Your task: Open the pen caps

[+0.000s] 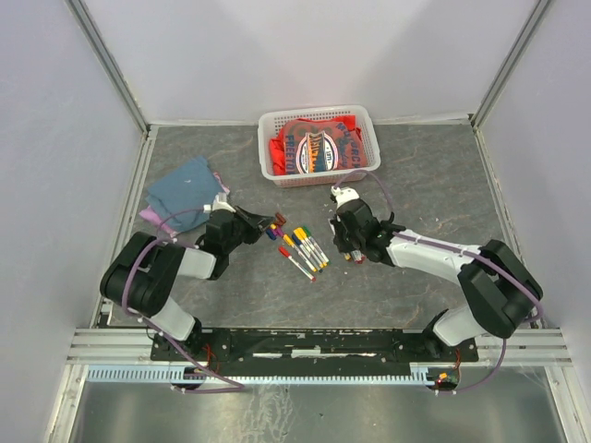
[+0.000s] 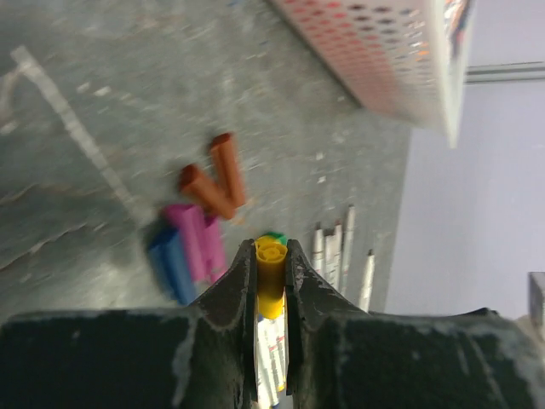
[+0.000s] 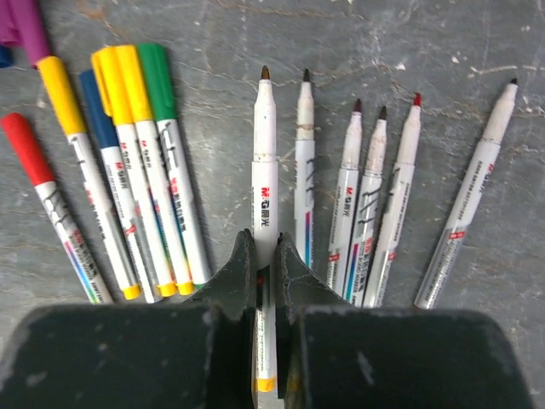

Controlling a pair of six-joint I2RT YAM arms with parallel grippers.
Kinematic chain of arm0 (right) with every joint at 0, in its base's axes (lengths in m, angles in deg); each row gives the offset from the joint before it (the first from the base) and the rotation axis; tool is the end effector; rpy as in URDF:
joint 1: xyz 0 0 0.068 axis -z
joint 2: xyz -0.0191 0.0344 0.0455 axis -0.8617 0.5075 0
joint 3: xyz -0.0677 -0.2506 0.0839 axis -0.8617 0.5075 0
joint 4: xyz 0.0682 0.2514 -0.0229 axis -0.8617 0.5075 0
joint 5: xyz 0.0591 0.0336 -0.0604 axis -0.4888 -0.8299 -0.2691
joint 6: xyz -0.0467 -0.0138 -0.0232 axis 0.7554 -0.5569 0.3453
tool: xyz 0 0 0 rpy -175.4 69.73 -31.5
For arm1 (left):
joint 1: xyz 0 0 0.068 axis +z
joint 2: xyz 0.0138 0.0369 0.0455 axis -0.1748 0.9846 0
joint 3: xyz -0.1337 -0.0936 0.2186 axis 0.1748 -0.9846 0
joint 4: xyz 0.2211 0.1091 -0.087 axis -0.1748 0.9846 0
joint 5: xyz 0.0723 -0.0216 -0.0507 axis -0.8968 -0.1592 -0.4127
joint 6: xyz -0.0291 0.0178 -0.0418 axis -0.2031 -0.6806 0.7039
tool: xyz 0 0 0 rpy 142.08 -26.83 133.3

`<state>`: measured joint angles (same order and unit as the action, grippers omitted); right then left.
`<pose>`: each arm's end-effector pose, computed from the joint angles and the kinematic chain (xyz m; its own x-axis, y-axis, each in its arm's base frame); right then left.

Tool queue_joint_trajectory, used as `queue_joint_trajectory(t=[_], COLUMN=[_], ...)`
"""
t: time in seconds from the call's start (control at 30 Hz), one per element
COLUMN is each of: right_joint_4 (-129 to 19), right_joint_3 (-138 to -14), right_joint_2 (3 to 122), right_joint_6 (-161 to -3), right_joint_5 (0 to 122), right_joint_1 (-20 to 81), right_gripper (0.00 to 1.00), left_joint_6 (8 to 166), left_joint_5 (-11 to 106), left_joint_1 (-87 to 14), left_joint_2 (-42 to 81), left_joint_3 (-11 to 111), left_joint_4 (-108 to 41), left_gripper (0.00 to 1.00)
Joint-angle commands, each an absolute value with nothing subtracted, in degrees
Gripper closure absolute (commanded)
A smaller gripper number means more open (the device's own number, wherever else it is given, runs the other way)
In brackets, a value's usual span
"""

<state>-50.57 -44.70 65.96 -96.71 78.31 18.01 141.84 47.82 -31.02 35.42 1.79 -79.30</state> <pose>0.2267 0.1928 0.1865 -0.7028 -0.1349 -0.6985 -0.3320 0.9306 0.1542 0.2575 -0.1042 0.1365 -0.5688 -0.7562 -0.3234 -0.1035 0.4559 -0.8840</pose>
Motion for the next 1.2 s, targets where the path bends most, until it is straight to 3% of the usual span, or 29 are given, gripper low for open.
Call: queue_joint_trajectory(t=[0.0, 0.83, 1.17], right_joint_4=[-50.0, -51.6, -51.6], right_joint_3=[-47.6, -47.9, -48.9], right_joint_2=[67.1, 70.9, 73.3], right_joint_6=[-95.9, -96.7, -96.6], right_joint_5=[82.5, 79.6, 79.3], right_joint_1=[18.2, 17.7, 17.6], right_gripper=[0.95, 0.9, 0.87], left_joint_6=[138.5, 138.7, 138.9], left_joint_5=[44.1, 41.6, 42.0], left_joint_1=[-31.4, -31.8, -31.8], left_joint_2=[33.3, 31.2, 32.3], left_joint_3=[-0.9, -5.4, -5.1], left_joint_4=[-76.9, -74.9, -75.4], left_gripper=[0.97, 0.89, 0.76])
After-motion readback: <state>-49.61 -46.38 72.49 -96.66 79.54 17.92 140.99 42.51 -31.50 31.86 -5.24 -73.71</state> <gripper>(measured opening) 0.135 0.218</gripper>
